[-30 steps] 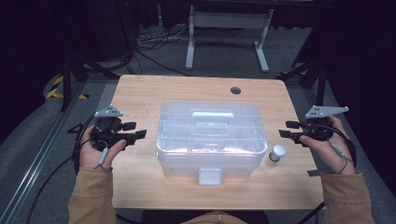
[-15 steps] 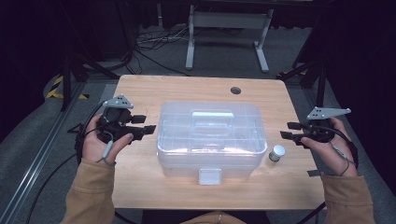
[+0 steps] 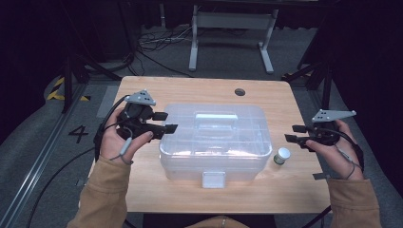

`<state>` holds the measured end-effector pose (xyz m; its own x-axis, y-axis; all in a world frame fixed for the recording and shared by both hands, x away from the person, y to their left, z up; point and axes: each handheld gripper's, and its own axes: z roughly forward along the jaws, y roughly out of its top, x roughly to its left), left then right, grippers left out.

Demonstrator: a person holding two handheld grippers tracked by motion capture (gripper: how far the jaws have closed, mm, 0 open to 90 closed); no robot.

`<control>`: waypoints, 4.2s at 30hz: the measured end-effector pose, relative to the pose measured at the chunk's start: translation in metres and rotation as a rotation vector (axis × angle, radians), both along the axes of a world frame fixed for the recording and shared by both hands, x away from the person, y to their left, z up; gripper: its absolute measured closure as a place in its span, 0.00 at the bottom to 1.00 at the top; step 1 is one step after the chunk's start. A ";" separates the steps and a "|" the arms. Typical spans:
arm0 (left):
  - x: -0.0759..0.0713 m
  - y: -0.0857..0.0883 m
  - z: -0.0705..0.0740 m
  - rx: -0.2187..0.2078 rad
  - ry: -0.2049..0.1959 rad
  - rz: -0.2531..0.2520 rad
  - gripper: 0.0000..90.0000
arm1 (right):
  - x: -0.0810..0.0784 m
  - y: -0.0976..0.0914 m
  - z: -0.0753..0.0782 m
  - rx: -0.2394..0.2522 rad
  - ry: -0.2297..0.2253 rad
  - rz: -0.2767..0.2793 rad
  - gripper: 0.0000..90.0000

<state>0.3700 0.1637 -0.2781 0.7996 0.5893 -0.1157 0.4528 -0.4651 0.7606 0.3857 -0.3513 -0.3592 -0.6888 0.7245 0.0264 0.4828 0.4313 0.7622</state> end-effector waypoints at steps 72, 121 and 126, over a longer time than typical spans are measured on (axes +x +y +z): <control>0.044 -0.070 -0.023 0.059 0.048 -0.079 0.84 | 0.001 0.009 -0.004 -0.018 0.007 0.043 0.52; 0.099 -0.070 0.016 0.047 0.186 -0.022 0.80 | -0.021 0.047 0.002 0.003 0.033 0.393 0.98; 0.098 -0.070 0.016 0.052 0.181 -0.018 0.80 | -0.022 0.050 0.003 0.025 0.033 0.411 0.99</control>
